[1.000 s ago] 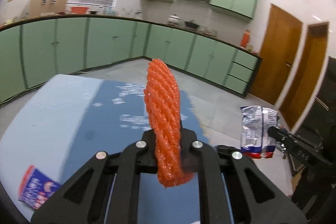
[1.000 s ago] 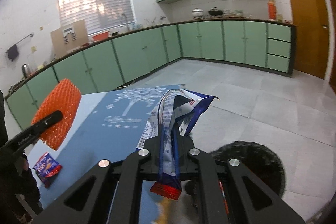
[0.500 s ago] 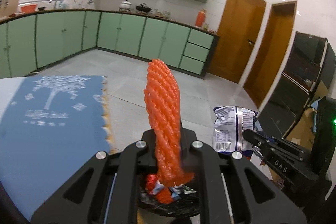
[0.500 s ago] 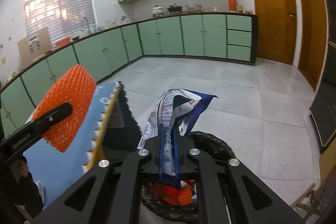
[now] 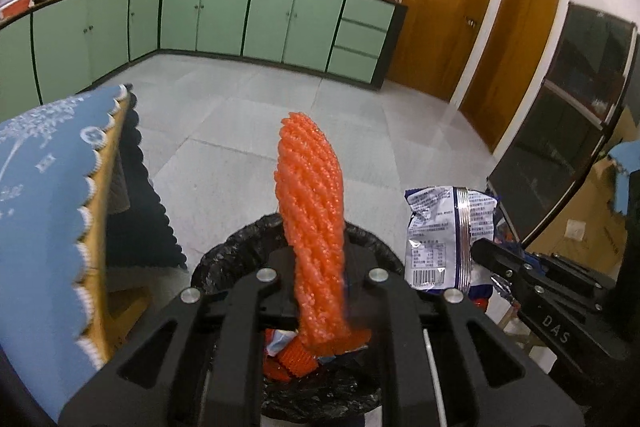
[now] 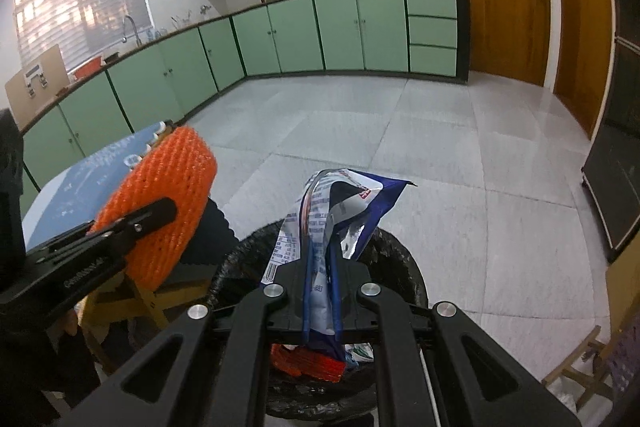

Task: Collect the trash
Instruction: 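Carry the mesh net and wrapper to the black bin and release them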

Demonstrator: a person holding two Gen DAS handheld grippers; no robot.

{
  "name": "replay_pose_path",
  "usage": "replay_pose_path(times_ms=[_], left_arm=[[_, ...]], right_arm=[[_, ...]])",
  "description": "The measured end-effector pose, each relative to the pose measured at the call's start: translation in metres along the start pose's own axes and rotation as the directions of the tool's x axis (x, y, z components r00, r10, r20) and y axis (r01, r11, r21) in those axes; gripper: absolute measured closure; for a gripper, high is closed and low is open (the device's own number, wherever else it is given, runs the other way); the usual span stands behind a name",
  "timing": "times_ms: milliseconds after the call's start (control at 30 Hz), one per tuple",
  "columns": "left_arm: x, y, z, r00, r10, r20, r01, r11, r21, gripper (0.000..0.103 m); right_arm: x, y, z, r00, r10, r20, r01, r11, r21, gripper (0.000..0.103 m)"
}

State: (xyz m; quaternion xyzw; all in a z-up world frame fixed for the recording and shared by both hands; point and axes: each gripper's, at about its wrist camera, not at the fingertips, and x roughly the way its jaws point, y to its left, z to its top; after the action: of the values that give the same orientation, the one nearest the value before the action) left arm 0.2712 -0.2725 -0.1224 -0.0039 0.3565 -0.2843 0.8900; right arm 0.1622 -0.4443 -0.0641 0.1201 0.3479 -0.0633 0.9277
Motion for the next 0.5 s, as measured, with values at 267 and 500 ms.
replay_pose_path(times_ms=[267,500], left_arm=[[0.040,0.004,-0.005,0.996,0.041,-0.076,-0.041,0.999,0.000,0.073],[0.057,0.005,-0.001,0.994,-0.014,-0.104,0.011,1.000,-0.024,0.055]], right_arm=[[0.029,-0.018,-0.003,0.999,0.012,-0.041,-0.011,1.000,0.025,0.088],[0.023,-0.030,0.001,1.000,-0.008,-0.023,0.009,0.999,0.047,0.088]])
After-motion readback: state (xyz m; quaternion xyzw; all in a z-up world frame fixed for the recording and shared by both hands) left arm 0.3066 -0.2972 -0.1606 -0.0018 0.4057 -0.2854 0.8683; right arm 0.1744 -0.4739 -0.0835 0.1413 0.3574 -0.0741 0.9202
